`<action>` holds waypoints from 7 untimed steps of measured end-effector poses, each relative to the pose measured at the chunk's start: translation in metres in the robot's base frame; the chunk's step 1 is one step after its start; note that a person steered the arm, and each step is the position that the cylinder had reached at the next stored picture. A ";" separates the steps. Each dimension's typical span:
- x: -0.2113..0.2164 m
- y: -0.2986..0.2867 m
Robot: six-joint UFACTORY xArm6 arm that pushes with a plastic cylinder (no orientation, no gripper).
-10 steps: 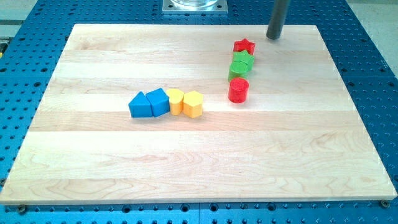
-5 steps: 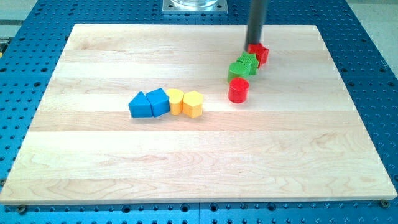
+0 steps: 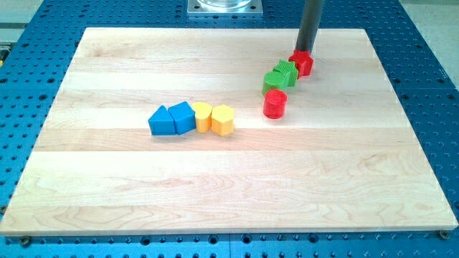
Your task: Place the green blocks horizontally to each other
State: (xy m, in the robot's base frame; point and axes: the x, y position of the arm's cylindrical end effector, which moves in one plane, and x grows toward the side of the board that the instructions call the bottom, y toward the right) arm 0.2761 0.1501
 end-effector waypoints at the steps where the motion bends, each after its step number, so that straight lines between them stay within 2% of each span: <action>1: 0.032 0.002; 3: 0.099 0.004; 7: 0.116 0.043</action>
